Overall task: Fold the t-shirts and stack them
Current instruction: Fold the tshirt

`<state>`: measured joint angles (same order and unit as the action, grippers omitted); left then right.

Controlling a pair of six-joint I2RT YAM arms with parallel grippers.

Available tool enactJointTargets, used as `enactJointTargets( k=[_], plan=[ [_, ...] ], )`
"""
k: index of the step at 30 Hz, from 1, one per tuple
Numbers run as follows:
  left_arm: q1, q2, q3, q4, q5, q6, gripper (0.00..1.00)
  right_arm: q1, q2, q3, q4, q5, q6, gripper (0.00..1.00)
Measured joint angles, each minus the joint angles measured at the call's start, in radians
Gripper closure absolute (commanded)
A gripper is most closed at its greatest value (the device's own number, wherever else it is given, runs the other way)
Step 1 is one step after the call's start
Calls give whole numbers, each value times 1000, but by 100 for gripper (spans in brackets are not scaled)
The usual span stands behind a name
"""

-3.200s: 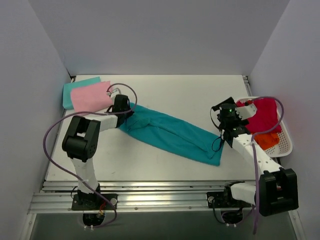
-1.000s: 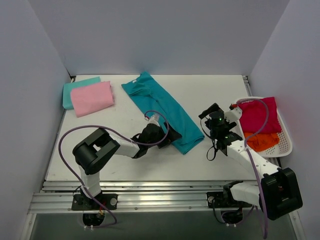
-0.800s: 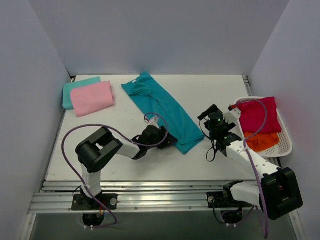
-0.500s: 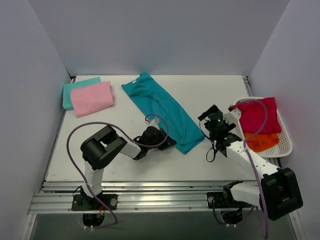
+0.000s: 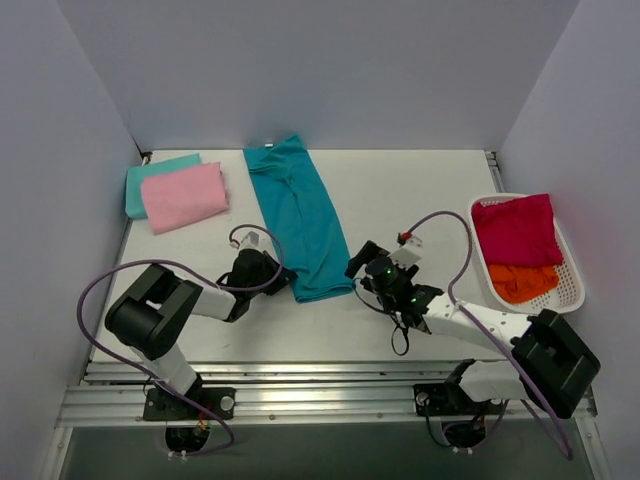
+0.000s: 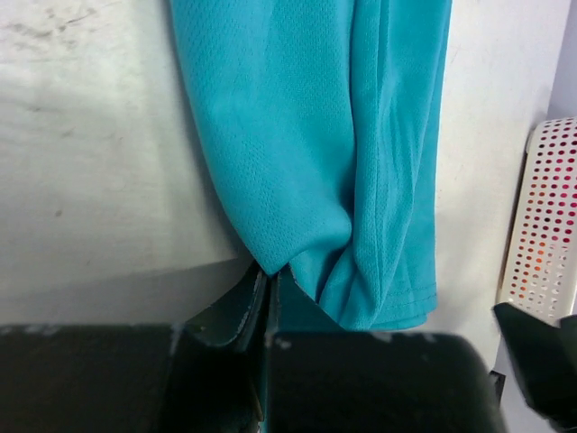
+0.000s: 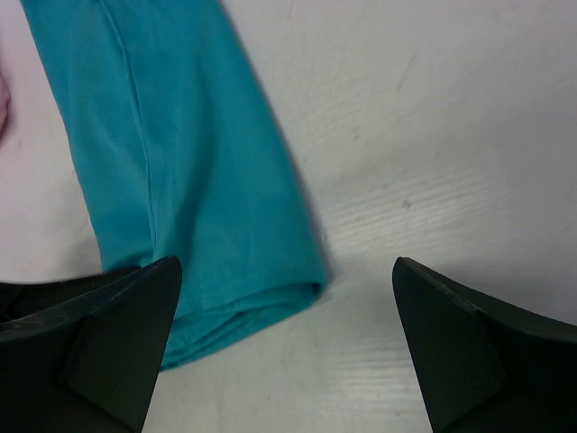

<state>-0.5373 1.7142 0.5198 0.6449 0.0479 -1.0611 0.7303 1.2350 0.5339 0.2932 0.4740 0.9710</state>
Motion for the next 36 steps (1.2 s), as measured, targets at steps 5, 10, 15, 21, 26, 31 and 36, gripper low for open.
enactJointTargets(
  k=[5, 10, 15, 21, 26, 31, 36],
  plan=[
    [4, -64, -46, -37, -29, 27, 98, 178, 186, -2, 95, 1, 48, 4],
    [17, -135, -88, -87, -45, 44, 98, 247, 357, 68, 192, 18, 58, 12],
    [27, -252, -143, -186, -83, 60, 98, 260, 419, 115, 238, 19, 56, 12],
    [41, -443, -201, -328, -148, 76, 98, 262, 425, 128, 222, 20, 49, 13],
    [54, -523, -203, -382, -183, 81, 97, 267, 425, 129, 219, 23, 47, 15],
    [55, -457, -204, -369, -186, 82, 98, 280, 430, 130, 221, 26, 47, 18],
    [56, -341, -199, -238, -155, 73, 98, 312, 436, 132, 224, 25, 50, 32]
  ],
)
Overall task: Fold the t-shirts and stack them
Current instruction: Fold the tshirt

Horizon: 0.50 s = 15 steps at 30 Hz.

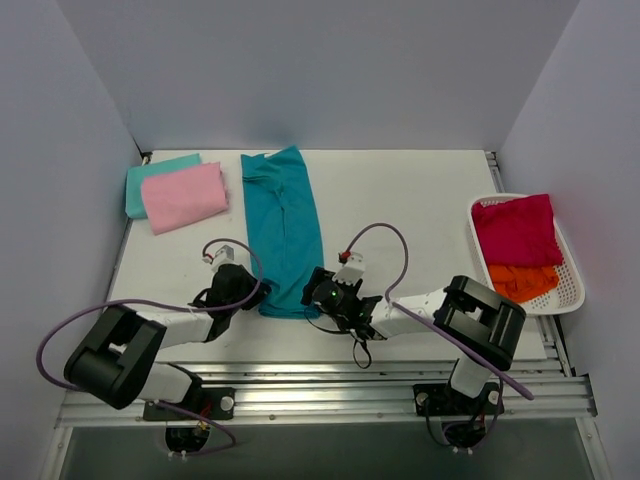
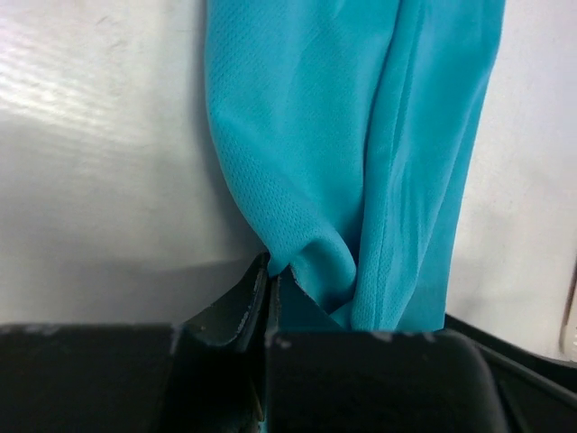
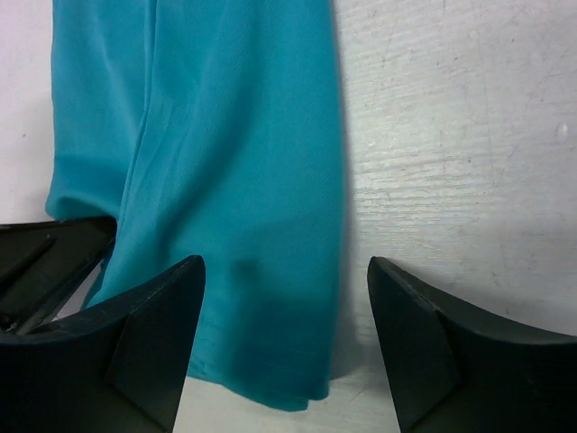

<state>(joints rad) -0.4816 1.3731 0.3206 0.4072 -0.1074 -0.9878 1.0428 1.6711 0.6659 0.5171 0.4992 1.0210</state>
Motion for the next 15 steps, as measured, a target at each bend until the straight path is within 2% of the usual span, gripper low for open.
enactJointTargets(
  k=[1, 3, 7, 12, 15],
  plan=[
    [0, 20, 2, 28, 7, -1, 98, 6, 3, 0, 2, 0, 1, 40],
    [0, 53, 7, 75, 19, -3, 98, 13, 9, 0, 5, -5, 2, 45],
    [0, 87, 7, 130, 37, -6, 98, 16, 16, -1, 2, -16, 3, 65],
    [0, 91, 7, 137, 40, -6, 98, 18, 25, -2, 2, -18, 3, 78],
    [0, 80, 7, 125, 40, -6, 98, 18, 26, -2, -5, -19, 0, 98]
  ],
)
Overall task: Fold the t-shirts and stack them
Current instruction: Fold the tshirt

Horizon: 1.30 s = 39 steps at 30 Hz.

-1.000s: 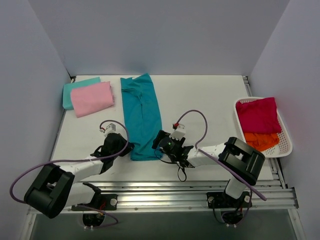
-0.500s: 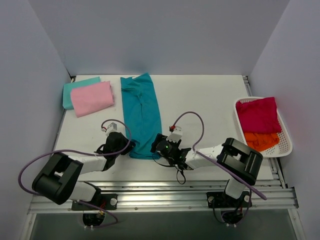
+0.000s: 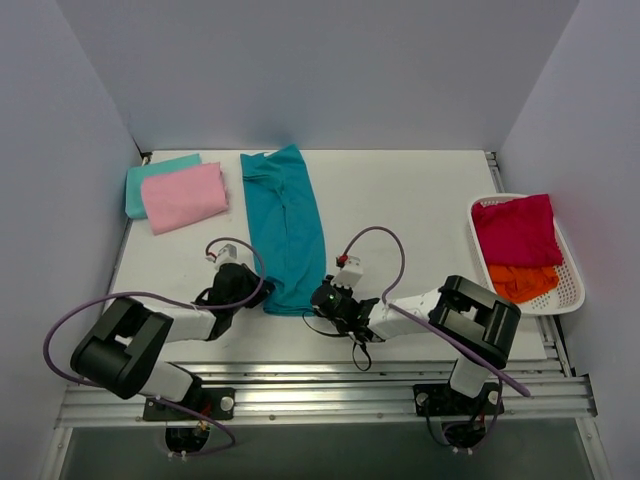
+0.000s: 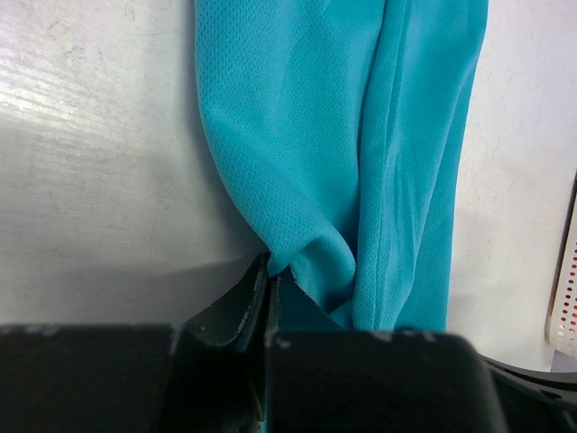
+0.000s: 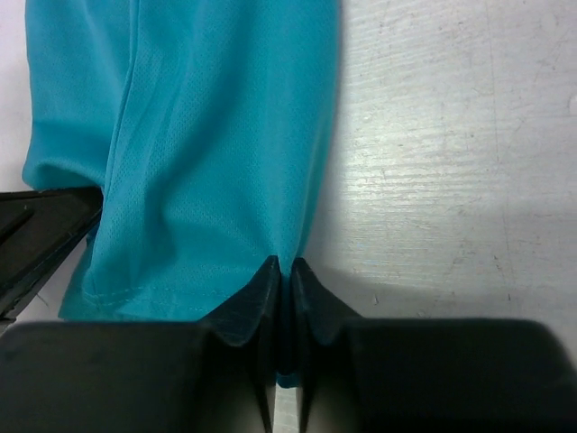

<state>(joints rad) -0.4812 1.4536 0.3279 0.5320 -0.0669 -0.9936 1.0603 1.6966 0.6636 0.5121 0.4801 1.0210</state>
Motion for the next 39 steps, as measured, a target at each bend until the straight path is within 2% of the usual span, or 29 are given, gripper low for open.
enactJointTargets(
  k=[11, 20, 22, 23, 24, 26, 27, 28, 29, 30, 32, 33, 34, 35, 39],
  plan=[
    [0, -136, -42, -143, -11, 4, 98, 2, -51, -68, -16, 29, 48, 100],
    [-1, -184, -58, -188, -15, 4, 98, 19, -53, -81, -5, 45, 80, 100],
    [-1, -200, -64, -201, -16, 3, 98, 23, -53, -84, -2, 48, 87, 93],
    [-1, -210, -68, -209, -17, 3, 98, 25, -54, -86, 0, 48, 91, 85],
    [-1, -223, -72, -219, -21, 3, 98, 28, -56, -90, 4, 51, 97, 53],
    [-1, -256, -83, -247, -34, 4, 97, 36, -77, -100, 25, 60, 109, 25],
    [-1, -280, -92, -265, -36, 4, 85, 41, -95, -103, 26, 62, 109, 7],
    [-2, -306, -100, -285, -36, 6, 76, 48, -111, -112, 28, 70, 115, 3],
    [-5, -340, -109, -311, -36, 6, 67, 58, -130, -116, 15, 78, 116, 1],
    [-9, -382, -119, -343, -36, 5, 42, 66, -143, -124, -1, 87, 119, 1],
    [-19, -485, -129, -412, -36, 1, 23, 82, -163, -131, -40, 110, 127, 1],
    [-25, -542, -129, -451, -39, -5, 8, 89, -172, -133, -61, 120, 131, 1],
    [-31, -604, -129, -505, -42, -7, 1, 96, -180, -134, -82, 128, 134, 1],
    [-35, -671, -129, -562, -48, -11, 6, 103, -186, -135, -100, 135, 135, 1],
    [-47, -947, -104, -821, -92, -12, 6, 121, -200, -138, -150, 161, 139, 2]
  ],
)
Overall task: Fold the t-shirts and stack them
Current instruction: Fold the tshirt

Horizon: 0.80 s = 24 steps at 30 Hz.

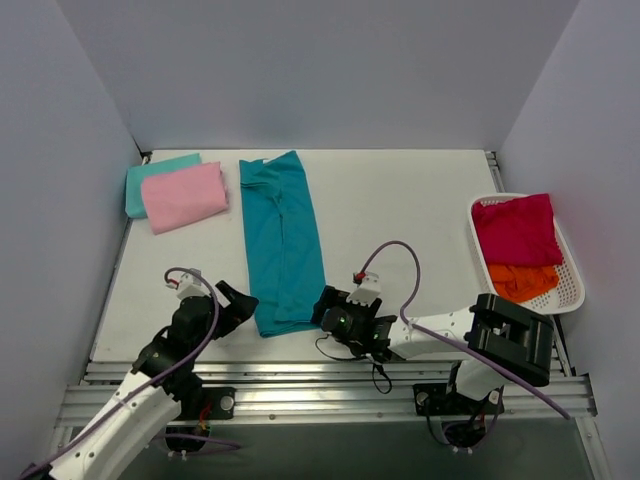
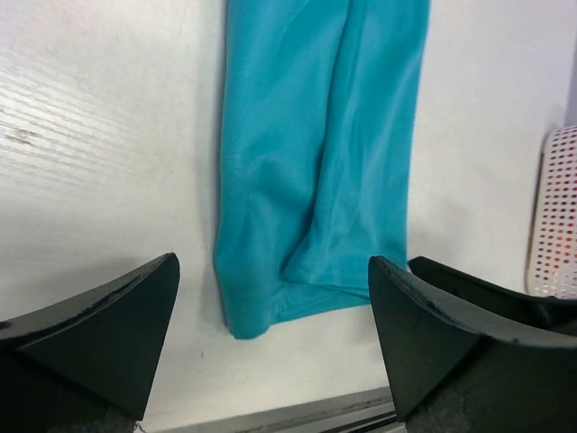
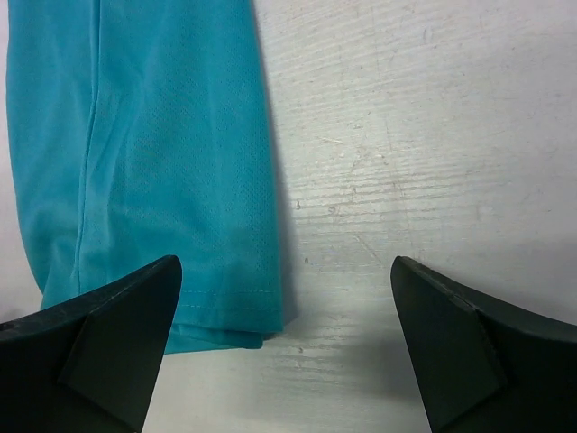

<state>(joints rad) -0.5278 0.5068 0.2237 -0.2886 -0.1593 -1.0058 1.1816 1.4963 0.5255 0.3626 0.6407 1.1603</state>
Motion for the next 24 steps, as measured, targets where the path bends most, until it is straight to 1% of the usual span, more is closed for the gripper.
enactJointTargets(
  k=[2, 4, 7, 11, 15, 20, 22, 24],
  plan=[
    [-2, -108, 32, -107, -20, 1, 6, 6, 0, 0, -11, 11, 0, 2],
    [-2, -182, 65, -181, -27, 0, 6, 12, 0, 0, -16, 18, -1, 4],
    [-2, -204, 76, -218, -16, -4, 6, 20, 0, 0, -23, 25, -6, 10],
    [-24, -131, 25, -206, 26, -24, 6, 24, 1, 0, -26, 24, -16, 18],
    [-105, -55, -42, -182, 25, -69, 5, 28, 1, 0, -31, 16, -24, 28],
    [-258, -18, -64, -76, -29, -141, 5, 37, 0, 0, -39, 13, -25, 30],
    [-306, 26, -66, -26, -59, -170, 5, 37, 0, 0, -39, 12, -25, 31],
    [-334, 81, -66, 30, -81, -191, 5, 37, 1, 0, -39, 10, -26, 35]
  ],
)
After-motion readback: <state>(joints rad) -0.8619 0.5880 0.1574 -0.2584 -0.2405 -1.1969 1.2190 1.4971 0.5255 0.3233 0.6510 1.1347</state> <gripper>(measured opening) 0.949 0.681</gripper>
